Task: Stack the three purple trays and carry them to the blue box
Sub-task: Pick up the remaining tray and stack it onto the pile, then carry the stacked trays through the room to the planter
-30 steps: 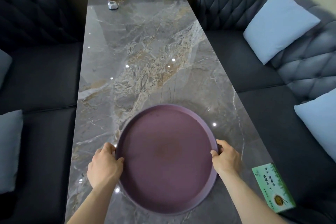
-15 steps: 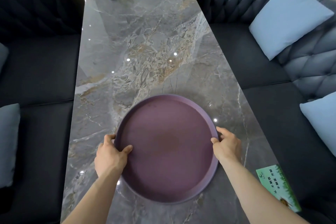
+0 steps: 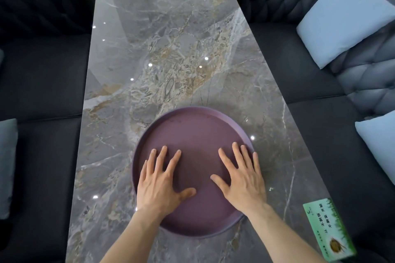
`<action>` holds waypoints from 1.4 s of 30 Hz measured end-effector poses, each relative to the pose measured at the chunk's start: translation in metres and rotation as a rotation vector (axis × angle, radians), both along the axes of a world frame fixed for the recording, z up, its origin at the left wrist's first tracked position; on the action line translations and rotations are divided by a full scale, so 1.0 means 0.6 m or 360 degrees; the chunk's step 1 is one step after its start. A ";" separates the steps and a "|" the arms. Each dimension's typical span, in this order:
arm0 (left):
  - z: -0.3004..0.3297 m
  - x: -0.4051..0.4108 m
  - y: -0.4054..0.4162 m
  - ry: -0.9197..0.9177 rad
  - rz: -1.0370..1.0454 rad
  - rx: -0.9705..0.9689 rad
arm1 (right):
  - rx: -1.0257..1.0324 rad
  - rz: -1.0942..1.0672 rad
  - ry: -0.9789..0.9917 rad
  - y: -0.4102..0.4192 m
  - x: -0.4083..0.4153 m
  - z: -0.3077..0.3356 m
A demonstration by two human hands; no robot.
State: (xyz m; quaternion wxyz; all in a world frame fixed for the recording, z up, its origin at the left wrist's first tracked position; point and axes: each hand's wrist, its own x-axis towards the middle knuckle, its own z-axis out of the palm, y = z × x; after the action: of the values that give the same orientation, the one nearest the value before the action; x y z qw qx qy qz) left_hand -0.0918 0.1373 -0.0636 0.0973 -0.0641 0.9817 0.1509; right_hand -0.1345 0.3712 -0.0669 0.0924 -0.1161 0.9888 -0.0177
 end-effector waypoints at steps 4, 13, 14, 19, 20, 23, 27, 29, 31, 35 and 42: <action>0.003 -0.005 0.002 -0.0011 0.0045 0.0027 | -0.0004 0.0006 -0.0034 0.001 -0.010 0.003; 0.031 -0.027 -0.021 0.0267 0.0272 -0.0031 | -0.0274 -0.0512 0.0088 0.014 -0.029 0.025; 0.032 -0.028 -0.033 0.0314 0.0398 -0.0055 | -0.0320 -0.0616 0.0039 0.021 -0.027 0.024; 0.030 -0.038 -0.080 0.0033 0.1173 0.0436 | -0.0505 -0.1155 -0.0109 0.021 -0.041 0.035; 0.029 -0.042 -0.086 -0.0004 0.1225 0.0522 | -0.0490 -0.1211 -0.0129 0.017 -0.045 0.038; 0.026 -0.053 -0.091 -0.0120 0.1280 0.0714 | -0.0508 -0.1358 -0.0230 0.004 -0.057 0.047; 0.029 -0.065 -0.087 -0.0203 0.1357 0.0779 | -0.0516 -0.1470 -0.0336 -0.001 -0.073 0.052; 0.032 -0.066 -0.089 -0.0222 0.1385 0.0814 | -0.0553 -0.1465 -0.0367 0.002 -0.078 0.054; 0.038 -0.063 -0.092 -0.0219 0.1411 0.0845 | -0.0600 -0.1444 -0.0384 0.005 -0.081 0.058; 0.052 -0.059 -0.099 -0.0168 0.1449 0.0838 | -0.0664 -0.1369 -0.0394 0.004 -0.093 0.075; 0.114 -0.079 -0.112 -0.0028 0.1486 0.0815 | -0.0788 -0.1297 -0.0350 -0.007 -0.134 0.130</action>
State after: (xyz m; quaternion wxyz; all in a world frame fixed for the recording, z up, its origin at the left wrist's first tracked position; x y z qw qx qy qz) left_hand -0.1394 0.0700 0.0050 0.0406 -0.4697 0.7796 0.4123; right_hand -0.2147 0.3672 0.0113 0.1514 0.2645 0.9042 -0.2992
